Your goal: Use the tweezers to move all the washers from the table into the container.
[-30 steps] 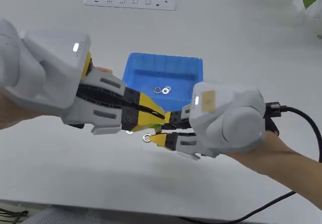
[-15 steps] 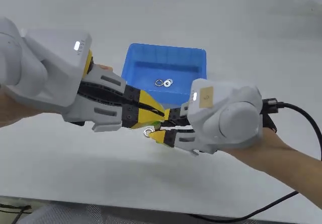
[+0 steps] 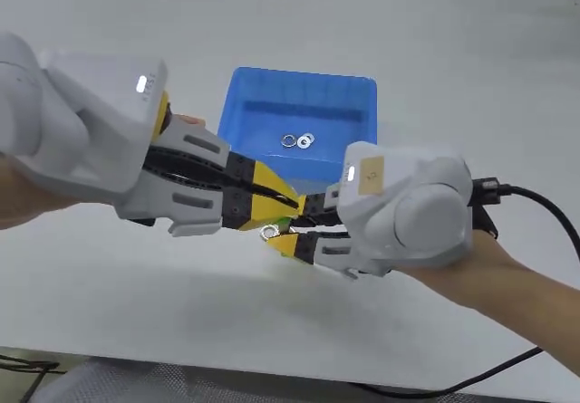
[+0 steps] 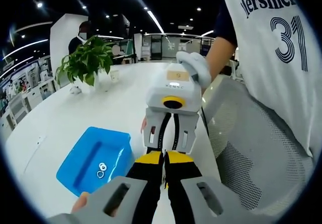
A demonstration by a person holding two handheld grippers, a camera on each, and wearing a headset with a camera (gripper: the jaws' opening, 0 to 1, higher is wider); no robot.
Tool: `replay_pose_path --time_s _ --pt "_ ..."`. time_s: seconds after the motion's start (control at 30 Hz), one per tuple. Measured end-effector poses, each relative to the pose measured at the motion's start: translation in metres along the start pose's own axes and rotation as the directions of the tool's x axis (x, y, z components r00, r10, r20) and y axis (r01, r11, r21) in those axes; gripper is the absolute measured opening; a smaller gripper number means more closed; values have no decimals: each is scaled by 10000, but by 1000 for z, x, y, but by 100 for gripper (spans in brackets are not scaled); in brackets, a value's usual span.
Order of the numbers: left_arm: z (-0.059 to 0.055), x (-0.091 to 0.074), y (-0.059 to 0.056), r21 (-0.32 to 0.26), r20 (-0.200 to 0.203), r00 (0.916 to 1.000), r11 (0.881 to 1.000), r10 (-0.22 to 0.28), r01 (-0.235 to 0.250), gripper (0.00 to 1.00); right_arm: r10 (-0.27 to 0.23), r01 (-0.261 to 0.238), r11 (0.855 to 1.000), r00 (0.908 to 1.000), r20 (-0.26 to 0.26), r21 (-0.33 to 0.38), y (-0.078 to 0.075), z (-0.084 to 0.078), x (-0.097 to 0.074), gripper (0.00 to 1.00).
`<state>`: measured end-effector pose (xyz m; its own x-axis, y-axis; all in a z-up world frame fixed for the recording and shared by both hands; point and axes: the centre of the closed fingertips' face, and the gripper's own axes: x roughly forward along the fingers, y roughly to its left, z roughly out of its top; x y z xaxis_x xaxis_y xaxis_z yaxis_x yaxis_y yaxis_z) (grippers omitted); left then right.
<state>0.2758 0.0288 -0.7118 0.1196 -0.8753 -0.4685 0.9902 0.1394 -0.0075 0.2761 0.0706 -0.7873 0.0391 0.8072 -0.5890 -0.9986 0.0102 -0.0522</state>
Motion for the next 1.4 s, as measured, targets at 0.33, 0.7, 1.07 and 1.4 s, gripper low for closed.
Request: replay_pose_path --time_s 0.33,0.7,1.07,1.4 --pt "2 4 -4 -85 -3 9998 9998 -201 201 5 -58 58 10000 10000 -70 24 2 -2 0 10" --pt "20 -14 0 -93 156 9998 9998 156 -154 5 -291 295 9995 9992 278 -150 -4 22 -9 10" --pt "47 -31 7 452 172 9996 9987 222 -230 5 -685 718 9948 9965 474 -717 -16 51 -23 10" --pt "69 -41 30 1111 128 9991 9929 405 -416 5 -1357 1427 9845 9881 731 -1022 -45 72 -37 10"
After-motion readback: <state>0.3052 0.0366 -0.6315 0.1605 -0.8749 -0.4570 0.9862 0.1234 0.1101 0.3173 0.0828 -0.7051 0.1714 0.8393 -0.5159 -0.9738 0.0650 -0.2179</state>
